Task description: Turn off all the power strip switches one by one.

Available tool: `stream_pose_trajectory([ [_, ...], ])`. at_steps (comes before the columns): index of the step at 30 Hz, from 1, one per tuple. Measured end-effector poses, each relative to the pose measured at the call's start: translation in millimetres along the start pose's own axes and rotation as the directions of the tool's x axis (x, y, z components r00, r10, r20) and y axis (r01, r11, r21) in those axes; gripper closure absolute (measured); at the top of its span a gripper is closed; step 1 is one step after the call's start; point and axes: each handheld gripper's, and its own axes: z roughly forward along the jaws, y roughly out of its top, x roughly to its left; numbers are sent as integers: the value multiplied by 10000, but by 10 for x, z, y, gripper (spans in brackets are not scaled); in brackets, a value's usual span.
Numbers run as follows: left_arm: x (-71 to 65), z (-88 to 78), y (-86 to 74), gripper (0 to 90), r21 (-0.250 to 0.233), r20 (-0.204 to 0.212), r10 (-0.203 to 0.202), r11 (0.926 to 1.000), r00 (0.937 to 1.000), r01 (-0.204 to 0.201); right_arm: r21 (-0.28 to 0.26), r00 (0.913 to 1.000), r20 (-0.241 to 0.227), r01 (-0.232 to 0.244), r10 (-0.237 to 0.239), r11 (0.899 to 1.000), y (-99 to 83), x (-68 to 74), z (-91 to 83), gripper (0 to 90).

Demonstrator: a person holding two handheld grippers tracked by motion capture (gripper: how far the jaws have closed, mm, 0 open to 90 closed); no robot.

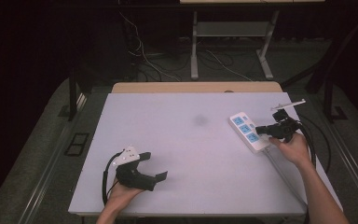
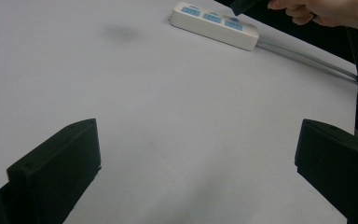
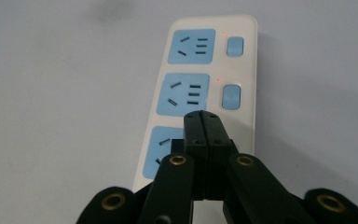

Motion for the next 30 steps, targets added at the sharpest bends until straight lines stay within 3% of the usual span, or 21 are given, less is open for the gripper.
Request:
stream_pose_trajectory([
  [14,9,-21,5,0,-109,-37,90,9999,10000,-91,-3,9987,-322,406,-406,9992,329,96,-116,900],
  [30,34,-20,3,0,-106,-50,87,9999,9999,-87,76,9986,-391,366,-363,9993,538,22,-78,900],
])
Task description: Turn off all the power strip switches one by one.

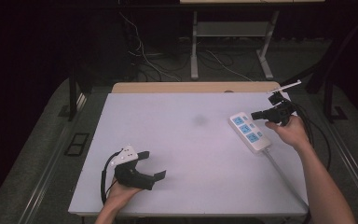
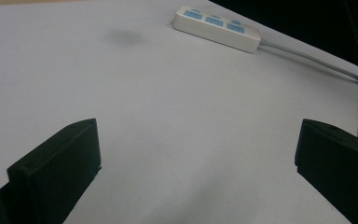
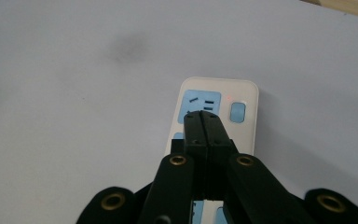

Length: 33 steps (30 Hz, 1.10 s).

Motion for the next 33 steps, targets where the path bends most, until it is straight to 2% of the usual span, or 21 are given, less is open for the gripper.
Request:
stream_pose_trajectory([
  [13,8,2,1,0,-10,0,-50,10000,10000,50,-66,9996,-142,-253,252,9997,-20,-148,98,900],
  [33,12,-2,0,0,1,0,-52,10000,10000,52,484,9994,-44,-339,341,9983,-109,-216,277,900],
])
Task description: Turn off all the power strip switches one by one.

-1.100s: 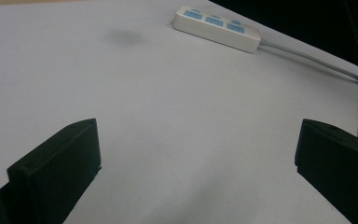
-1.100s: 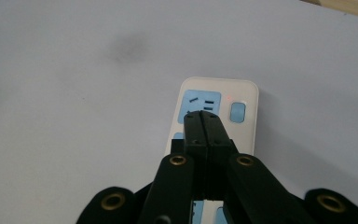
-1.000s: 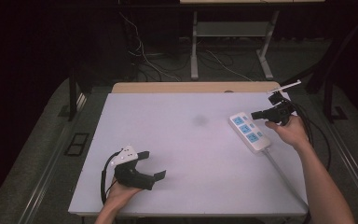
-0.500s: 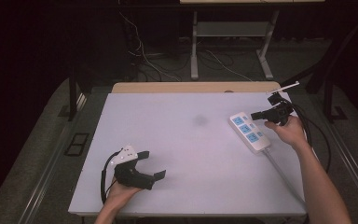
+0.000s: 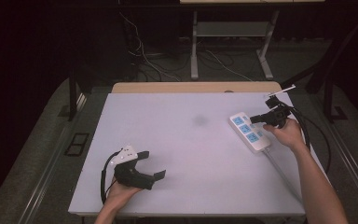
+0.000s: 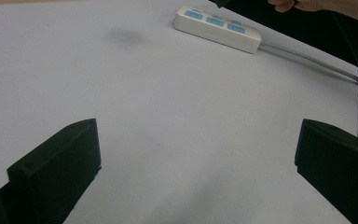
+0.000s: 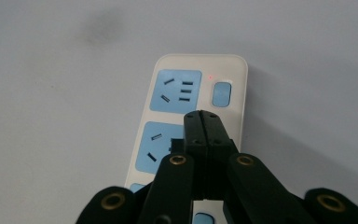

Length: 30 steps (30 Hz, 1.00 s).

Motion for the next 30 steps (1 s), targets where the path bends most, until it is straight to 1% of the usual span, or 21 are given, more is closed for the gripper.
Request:
stream_pose_trajectory([
  [4,1,-2,-1,0,3,-1,-3,10000,10000,3,147,10000,55,-42,41,9999,-20,-15,34,900],
  [13,0,1,-1,0,15,-5,7,10000,10000,-7,280,9997,149,-182,178,9994,-86,-60,99,900],
  [17,6,2,-2,0,62,-10,22,10000,10000,-22,71,9995,63,-312,311,9995,-99,-90,106,900],
  [28,0,3,-2,0,83,10,61,9999,10000,-61,42,9996,184,-206,205,9998,-99,-78,113,900],
  [30,1,2,-3,0,31,43,-4,10000,10000,3,4,9996,164,-222,221,9998,-107,-81,112,900],
])
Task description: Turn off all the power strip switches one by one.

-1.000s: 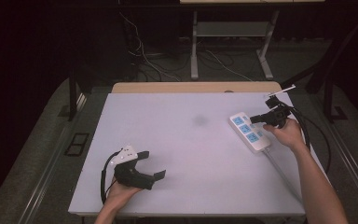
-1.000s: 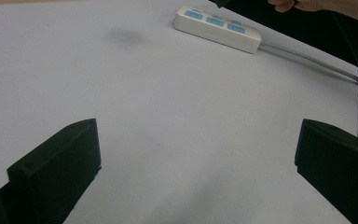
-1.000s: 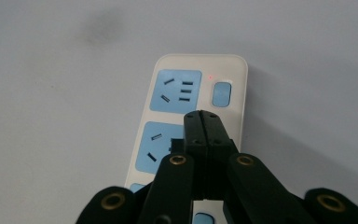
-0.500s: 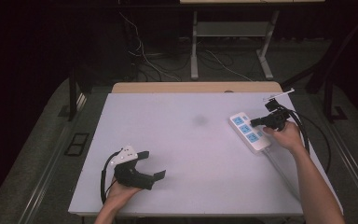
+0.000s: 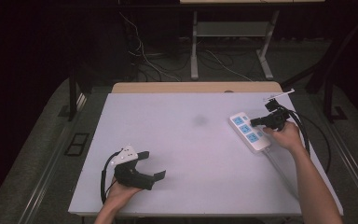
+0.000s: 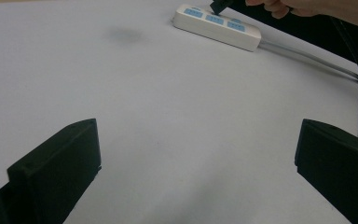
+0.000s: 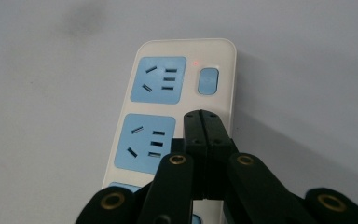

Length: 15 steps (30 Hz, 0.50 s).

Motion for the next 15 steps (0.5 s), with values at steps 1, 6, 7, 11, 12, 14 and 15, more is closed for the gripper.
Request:
stream_pose_trajectory([
  [1,3,-3,0,0,-18,33,-41,10000,10000,41,-25,10000,-30,-52,52,10000,-3,-3,0,900],
  [6,10,-7,-1,0,-10,16,-46,10000,10000,46,-218,9999,-39,-104,103,9997,-32,-5,-1,900],
  [7,8,-8,-1,0,-8,19,-27,10000,10000,28,-317,9999,-57,-135,133,9994,-47,-10,-2,900],
  [11,-3,-5,-1,0,-27,12,-30,10000,10000,30,-852,9982,-361,-505,475,9951,-127,-52,-3,900],
  [12,-5,-4,-1,0,-32,12,-26,10000,10000,26,-986,9979,-394,-552,515,9936,-145,-56,-2,900],
  [14,-5,-5,-2,0,-3,8,-2,10000,10000,2,-1182,9967,-480,-710,657,9904,-177,-63,-2,900],
  [15,-5,-4,-2,0,-3,8,-5,10000,10000,5,-1222,9964,-499,-739,683,9897,-186,-66,-2,900],
])
